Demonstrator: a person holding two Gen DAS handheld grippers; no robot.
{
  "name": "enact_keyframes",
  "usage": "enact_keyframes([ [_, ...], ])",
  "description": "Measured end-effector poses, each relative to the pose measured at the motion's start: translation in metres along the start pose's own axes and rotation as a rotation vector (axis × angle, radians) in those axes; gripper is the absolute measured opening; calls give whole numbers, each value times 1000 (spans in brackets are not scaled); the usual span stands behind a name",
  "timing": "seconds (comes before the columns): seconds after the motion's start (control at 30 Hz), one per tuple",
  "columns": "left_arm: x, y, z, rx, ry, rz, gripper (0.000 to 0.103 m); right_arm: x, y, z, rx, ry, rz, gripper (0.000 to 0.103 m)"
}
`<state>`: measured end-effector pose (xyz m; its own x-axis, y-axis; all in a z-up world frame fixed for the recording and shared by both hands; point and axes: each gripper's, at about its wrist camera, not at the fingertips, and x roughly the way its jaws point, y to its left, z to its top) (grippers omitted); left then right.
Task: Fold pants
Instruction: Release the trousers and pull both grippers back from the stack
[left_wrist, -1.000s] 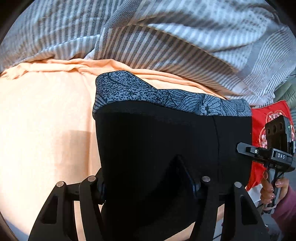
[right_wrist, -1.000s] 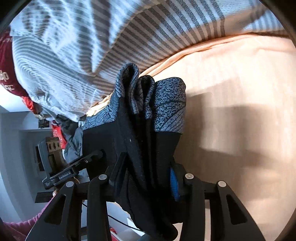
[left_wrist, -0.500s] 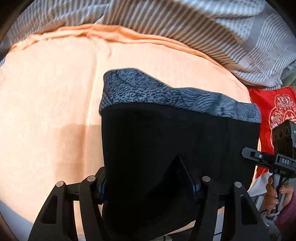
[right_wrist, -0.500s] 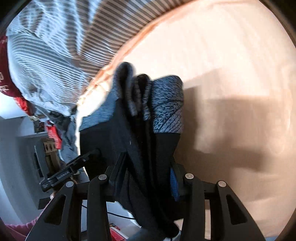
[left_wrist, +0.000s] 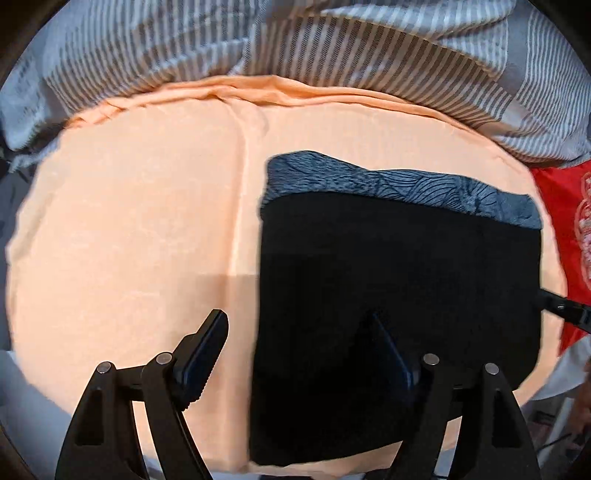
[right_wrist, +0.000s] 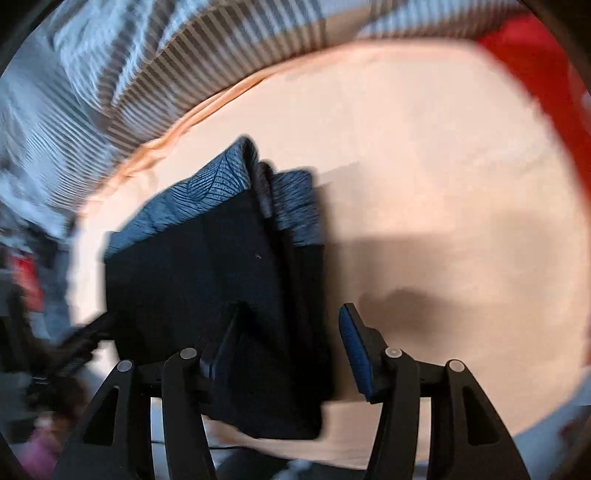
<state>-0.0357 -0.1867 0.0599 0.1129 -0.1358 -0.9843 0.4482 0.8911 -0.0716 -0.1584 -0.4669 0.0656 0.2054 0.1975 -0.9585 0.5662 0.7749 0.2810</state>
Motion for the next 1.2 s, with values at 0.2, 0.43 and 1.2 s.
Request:
enact_keyframes([
  [0.2, -33, -5, -5, 45, -97, 33, 79, -35, 23, -12, -85, -157, -68, 32],
  [0.43, -9, -22, -13, 79, -13, 17, 79, 2, 25, -14, -83, -60, -46, 30],
  [1.2, -51, -37, -46, 143, 49, 75, 102, -33, 32, -94, -45, 31, -84, 66],
])
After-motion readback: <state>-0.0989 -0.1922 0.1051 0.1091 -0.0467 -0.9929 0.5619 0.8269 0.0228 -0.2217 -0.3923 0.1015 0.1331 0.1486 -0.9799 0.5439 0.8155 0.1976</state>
